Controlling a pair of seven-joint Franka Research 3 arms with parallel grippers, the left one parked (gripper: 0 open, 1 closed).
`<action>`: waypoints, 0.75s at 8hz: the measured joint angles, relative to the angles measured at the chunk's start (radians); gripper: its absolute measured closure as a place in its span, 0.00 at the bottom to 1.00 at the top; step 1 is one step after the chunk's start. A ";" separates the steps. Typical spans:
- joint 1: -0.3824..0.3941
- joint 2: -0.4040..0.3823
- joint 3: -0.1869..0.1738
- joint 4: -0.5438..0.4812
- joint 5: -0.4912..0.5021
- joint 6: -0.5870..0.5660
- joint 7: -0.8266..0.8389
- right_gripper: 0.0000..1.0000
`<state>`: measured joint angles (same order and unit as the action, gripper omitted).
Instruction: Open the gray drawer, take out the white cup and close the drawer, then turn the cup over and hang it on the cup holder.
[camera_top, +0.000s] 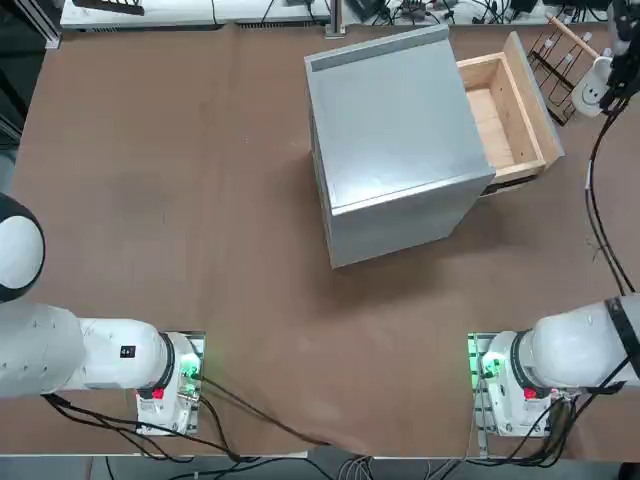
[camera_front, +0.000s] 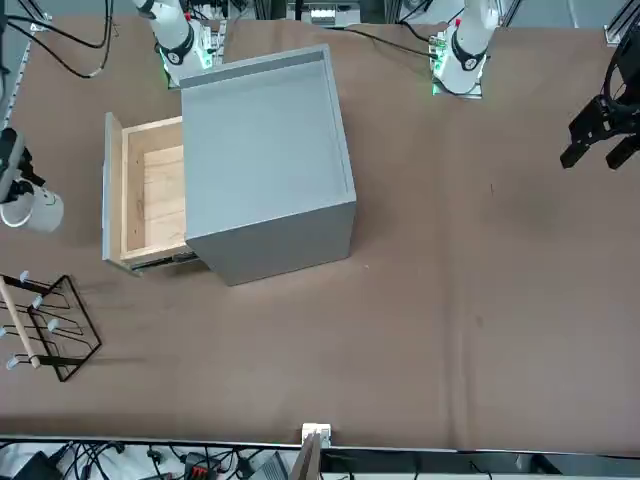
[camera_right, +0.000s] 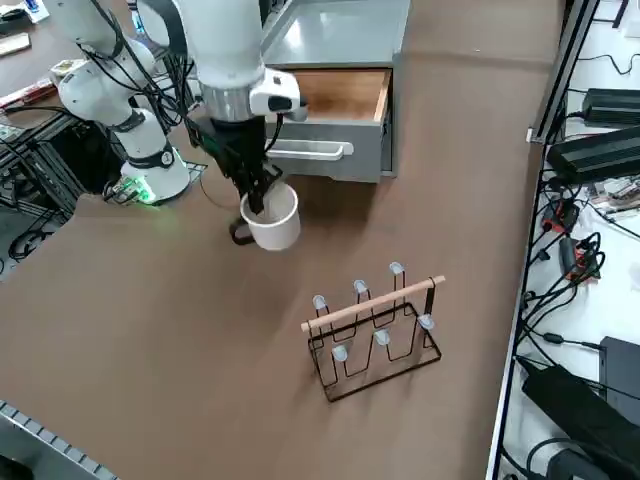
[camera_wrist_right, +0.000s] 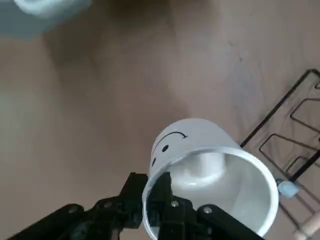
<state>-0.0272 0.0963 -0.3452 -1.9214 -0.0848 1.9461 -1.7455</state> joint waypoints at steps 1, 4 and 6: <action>-0.002 0.001 0.000 -0.049 -0.013 0.077 -0.047 0.94; -0.006 0.013 0.001 -0.194 -0.068 0.292 -0.162 0.93; -0.007 0.055 0.002 -0.215 -0.076 0.335 -0.240 0.92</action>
<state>-0.0344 0.1512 -0.3436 -2.1366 -0.1607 2.2809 -1.9859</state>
